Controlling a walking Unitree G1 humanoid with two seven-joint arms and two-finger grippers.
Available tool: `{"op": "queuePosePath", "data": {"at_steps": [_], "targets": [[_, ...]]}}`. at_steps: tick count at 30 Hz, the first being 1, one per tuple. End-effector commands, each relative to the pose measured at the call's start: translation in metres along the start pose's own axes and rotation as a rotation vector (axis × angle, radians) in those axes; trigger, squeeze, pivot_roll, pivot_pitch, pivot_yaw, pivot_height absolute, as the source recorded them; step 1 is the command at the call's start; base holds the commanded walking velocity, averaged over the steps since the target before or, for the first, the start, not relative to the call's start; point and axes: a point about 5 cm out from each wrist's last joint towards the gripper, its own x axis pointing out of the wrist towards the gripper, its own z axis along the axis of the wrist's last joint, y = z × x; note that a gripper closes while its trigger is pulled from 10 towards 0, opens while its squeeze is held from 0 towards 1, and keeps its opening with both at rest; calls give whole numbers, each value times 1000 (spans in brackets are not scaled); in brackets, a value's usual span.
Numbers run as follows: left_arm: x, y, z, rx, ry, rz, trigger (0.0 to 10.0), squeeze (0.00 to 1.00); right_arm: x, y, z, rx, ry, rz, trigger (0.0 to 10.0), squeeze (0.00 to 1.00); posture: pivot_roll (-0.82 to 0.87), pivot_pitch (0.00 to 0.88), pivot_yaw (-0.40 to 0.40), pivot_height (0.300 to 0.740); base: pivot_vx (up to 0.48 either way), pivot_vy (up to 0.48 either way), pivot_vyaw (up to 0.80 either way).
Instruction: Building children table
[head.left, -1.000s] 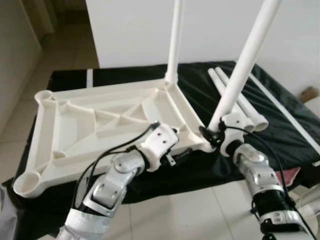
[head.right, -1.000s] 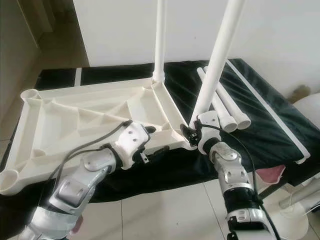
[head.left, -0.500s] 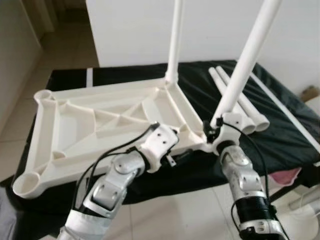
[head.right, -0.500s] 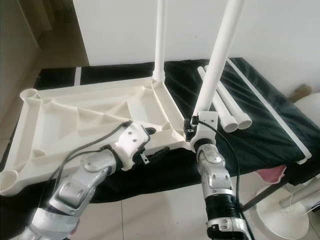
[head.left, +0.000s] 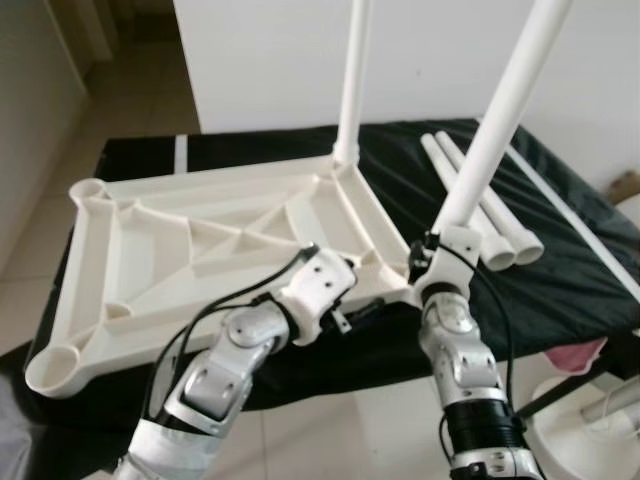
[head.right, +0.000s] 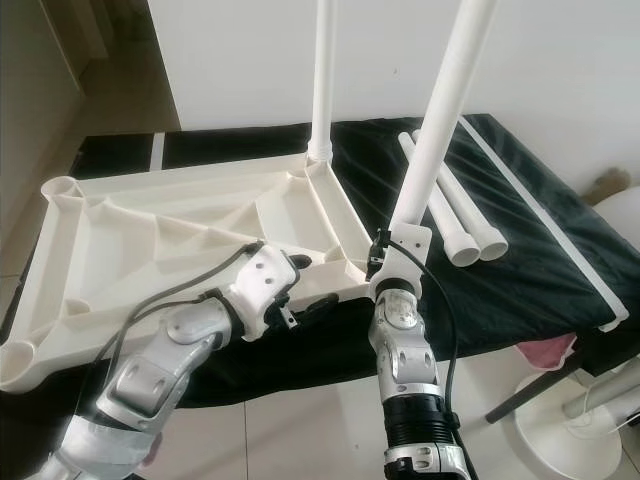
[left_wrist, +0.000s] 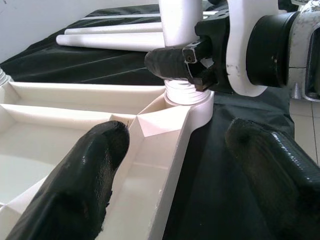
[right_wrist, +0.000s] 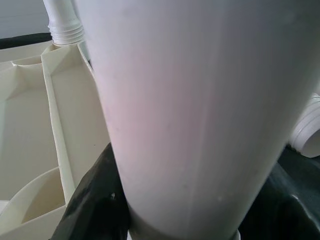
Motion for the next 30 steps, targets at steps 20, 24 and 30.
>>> {"op": "queuePosePath", "data": {"at_steps": [20,24,30], "targets": [[1,-5,2,-8,-7,-18,10000,0,-3,-7,7,44,-31,125,10000,1000,22,9,-43,740,0,0,0],[2,-7,2,-19,-14,-15,10000,0,-1,-13,14,-13,-70,263,10000,0,15,19,-50,740,0,0,0],[3,-7,3,-22,-18,-13,10000,0,1,-15,20,-77,-100,369,10000,0,14,21,-53,740,0,0,0]]}}
